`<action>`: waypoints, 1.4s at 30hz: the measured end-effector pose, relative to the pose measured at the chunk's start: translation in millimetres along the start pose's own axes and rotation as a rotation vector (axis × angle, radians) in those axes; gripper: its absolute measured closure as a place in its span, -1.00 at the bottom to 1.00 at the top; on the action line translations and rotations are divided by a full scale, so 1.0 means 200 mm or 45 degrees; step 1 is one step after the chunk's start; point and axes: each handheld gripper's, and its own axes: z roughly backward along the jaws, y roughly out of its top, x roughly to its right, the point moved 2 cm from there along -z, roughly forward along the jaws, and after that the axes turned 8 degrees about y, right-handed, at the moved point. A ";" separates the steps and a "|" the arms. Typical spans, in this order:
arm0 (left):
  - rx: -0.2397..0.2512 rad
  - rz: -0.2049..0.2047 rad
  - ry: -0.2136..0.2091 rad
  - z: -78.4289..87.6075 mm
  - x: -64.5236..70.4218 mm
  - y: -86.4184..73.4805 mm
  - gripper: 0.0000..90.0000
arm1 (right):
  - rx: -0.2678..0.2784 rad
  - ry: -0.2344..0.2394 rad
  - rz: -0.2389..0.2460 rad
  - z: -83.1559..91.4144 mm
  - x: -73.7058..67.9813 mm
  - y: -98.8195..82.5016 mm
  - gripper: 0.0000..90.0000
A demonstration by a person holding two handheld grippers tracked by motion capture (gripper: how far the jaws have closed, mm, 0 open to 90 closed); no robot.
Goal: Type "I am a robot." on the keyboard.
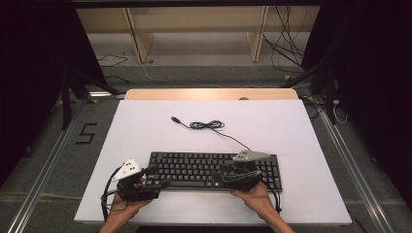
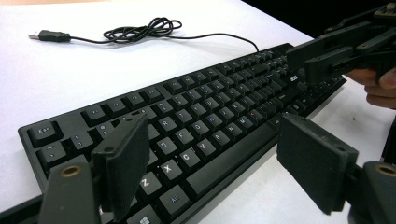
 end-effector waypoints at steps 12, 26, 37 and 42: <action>-0.005 0.002 -0.010 0.00 0.00 0.00 -0.45 | 0.056 -0.006 0.011 0.09 -0.01 -0.01 -0.08; -0.005 0.005 -0.019 0.00 0.00 0.00 -0.46 | 0.126 -0.055 0.062 0.24 -0.02 -0.09 -0.17; -0.006 0.003 -0.032 0.01 0.02 0.00 -0.47 | 0.182 -0.107 0.048 0.38 0.01 -0.16 -0.23; -0.002 0.005 -0.037 0.02 0.03 0.00 -0.47 | 0.197 -0.126 0.045 0.41 0.02 -0.19 -0.27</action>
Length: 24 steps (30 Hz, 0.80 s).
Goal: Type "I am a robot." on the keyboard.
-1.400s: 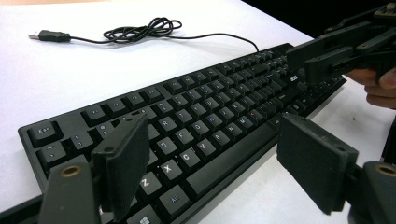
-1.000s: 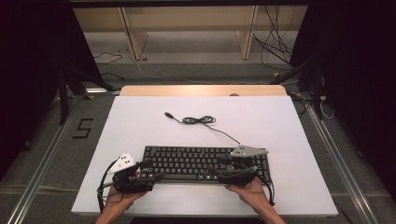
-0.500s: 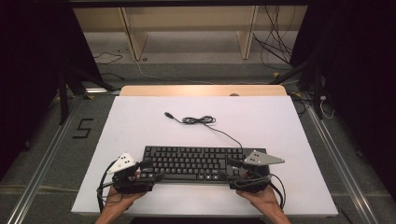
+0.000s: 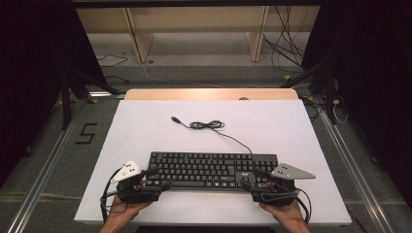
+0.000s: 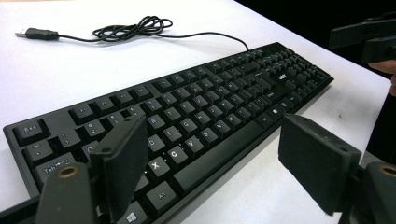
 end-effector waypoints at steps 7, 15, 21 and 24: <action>-0.006 0.004 -0.007 0.00 0.00 -0.01 -0.48 | 0.018 -0.021 -0.003 0.04 0.01 -0.02 -0.28; -0.005 0.005 -0.002 0.00 0.00 0.00 -0.48 | 0.016 -0.023 0.000 0.04 0.01 -0.02 -0.28; -0.006 0.006 0.000 0.00 0.00 -0.01 -0.48 | 0.013 -0.020 0.004 0.03 0.01 -0.02 -0.29; -0.004 0.012 0.001 0.00 0.00 -0.01 -0.48 | 0.013 -0.023 0.004 0.03 0.01 -0.02 -0.29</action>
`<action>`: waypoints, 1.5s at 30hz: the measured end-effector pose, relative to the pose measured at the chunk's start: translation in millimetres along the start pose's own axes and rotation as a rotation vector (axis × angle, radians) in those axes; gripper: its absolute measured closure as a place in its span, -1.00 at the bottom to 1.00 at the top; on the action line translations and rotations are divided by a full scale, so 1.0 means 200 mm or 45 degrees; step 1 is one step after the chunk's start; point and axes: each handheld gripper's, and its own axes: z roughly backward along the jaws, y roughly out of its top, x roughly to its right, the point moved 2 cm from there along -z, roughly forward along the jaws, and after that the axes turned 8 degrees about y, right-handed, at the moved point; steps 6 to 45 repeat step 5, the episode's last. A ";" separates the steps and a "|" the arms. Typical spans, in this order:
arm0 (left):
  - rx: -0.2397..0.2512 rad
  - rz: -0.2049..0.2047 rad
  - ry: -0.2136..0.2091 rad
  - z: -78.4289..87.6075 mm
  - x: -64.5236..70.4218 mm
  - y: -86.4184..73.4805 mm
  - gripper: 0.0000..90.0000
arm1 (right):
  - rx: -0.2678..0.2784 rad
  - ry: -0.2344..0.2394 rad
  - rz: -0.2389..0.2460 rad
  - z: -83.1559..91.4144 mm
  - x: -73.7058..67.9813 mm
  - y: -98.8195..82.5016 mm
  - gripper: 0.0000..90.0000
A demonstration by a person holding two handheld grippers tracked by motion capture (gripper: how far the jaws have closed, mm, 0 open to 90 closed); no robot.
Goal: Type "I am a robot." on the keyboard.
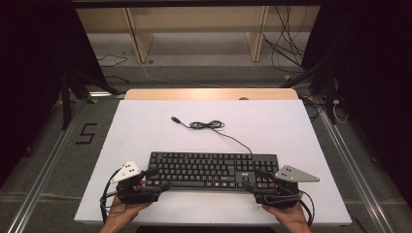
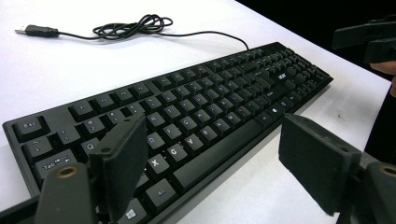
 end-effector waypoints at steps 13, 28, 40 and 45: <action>-0.002 -0.001 0.003 0.00 0.00 0.00 -0.48 | 0.003 -0.001 0.006 0.00 0.00 0.00 -0.29; -0.002 -0.001 0.003 0.00 0.00 0.00 -0.48 | 0.003 -0.001 0.006 0.00 0.00 0.00 -0.29; -0.002 -0.001 0.003 0.00 0.00 0.00 -0.48 | 0.003 -0.001 0.006 0.00 0.00 0.00 -0.29; -0.002 -0.001 0.003 0.00 0.00 0.00 -0.48 | 0.003 -0.001 0.006 0.00 0.00 0.00 -0.29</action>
